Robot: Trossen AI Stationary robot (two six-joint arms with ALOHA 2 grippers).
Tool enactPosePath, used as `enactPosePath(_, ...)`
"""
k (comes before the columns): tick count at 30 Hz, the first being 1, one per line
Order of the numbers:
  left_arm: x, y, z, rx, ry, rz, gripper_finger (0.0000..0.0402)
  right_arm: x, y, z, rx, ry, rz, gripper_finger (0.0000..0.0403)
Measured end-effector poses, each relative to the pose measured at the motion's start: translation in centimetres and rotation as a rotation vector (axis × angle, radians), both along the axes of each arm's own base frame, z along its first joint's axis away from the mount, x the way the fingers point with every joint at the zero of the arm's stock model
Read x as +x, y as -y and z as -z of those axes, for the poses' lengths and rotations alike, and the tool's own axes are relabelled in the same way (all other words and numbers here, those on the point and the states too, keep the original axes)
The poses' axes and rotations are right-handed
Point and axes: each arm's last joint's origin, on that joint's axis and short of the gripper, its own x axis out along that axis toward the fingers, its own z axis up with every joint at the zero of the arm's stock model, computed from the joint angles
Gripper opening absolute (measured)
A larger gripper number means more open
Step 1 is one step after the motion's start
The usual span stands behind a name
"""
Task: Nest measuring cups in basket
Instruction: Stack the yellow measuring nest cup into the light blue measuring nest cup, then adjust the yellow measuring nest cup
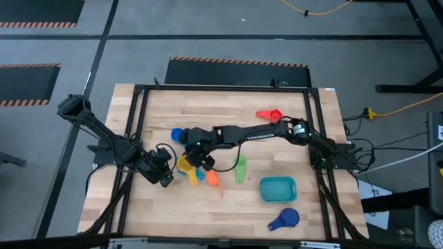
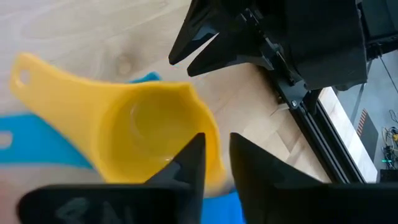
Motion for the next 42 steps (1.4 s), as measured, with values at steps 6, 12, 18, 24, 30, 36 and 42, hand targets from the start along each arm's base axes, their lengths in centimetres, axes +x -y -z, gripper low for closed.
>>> enactPosePath(6, 0.0, 0.0, 0.0, 0.0, 0.0, 0.0, 0.0111, 0.2, 0.0, -0.2, 0.002, 0.025, 0.0, 0.011)
enactPosePath(12, 0.0, 0.0, 0.0, 0.0, 0.0, 0.001, 0.0111, 0.1, -0.2, -0.2, 0.001, 0.025, -0.003, 0.0111)
enactPosePath(18, 0.0, 0.0, 0.0, 0.0, 0.0, 0.0, 0.0111, -0.1, -1.2, -0.5, -0.021, 0.02, 0.002, 0.0111)
enactPosePath(24, 0.1, 0.1, 0.0, -0.016, 0.005, 0.006, 0.0111, -0.9, -1.8, -1.3, -0.105, -0.012, 0.082, 0.0111)
enactPosePath(30, 0.7, 0.9, -0.6, -0.11, 0.074, 0.038, 0.0111, -2.0, -1.5, -0.3, -0.182, -0.164, 0.131, 0.0111)
enactPosePath(36, 1.7, 2.0, -0.6, -0.162, 0.171, 0.048, 0.0111, -2.8, -1.3, 0.3, -0.135, -0.272, 0.171, 0.0111)
enactPosePath(42, 2.8, 2.9, 0.1, -0.183, 0.203, 0.05, 0.0111, -3.2, -1.3, 1.8, -0.085, -0.324, 0.127, 0.0111)
